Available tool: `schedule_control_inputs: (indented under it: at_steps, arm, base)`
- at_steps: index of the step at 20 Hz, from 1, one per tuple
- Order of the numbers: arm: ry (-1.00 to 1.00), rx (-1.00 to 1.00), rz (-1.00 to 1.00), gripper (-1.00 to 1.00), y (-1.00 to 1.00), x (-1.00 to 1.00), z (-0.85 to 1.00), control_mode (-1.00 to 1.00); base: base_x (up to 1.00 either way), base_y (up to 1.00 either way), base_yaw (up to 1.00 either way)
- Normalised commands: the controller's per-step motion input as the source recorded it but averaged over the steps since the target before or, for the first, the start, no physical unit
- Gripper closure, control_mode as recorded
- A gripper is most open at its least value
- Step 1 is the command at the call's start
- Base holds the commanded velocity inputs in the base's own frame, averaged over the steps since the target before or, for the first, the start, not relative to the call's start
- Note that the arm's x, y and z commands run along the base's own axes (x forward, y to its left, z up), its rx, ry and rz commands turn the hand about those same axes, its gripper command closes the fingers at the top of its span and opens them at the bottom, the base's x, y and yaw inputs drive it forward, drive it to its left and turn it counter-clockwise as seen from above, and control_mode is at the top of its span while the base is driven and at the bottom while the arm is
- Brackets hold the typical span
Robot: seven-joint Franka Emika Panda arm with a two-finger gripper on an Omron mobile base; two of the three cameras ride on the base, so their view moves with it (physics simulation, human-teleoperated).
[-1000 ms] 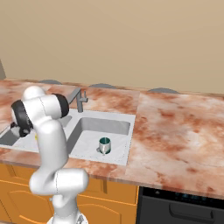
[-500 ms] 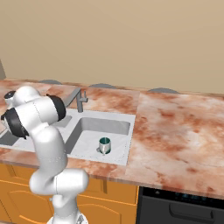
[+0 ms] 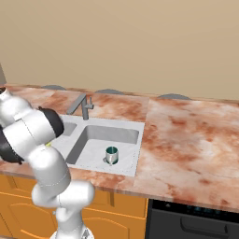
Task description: Move any existing items from the left basin to the right basin for drying. Then move the cup from the counter to the left basin of the sink for washing.
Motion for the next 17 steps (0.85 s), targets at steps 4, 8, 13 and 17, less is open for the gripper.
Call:
schedule_control_inputs:
  at_steps: [4,8,13,17]
  arm:
    - [0.0,-0.01,-0.03,-1.0,0.0,-0.62,0.41,-1.0]
    - [0.0,0.0,-0.04,-1.0,0.0,-0.77,0.28,-1.0]
    - [0.0,0.0,-0.05,-1.0,0.04,-0.94,0.11,-1.0]
    - [0.0,0.0,-0.06,-1.0,0.15,-0.99,0.0,-1.0]
  base:
    - [0.0,0.0,0.0]
    - [0.0,0.0,0.0]
    - [0.0,0.0,0.0]
    - [0.0,0.0,0.0]
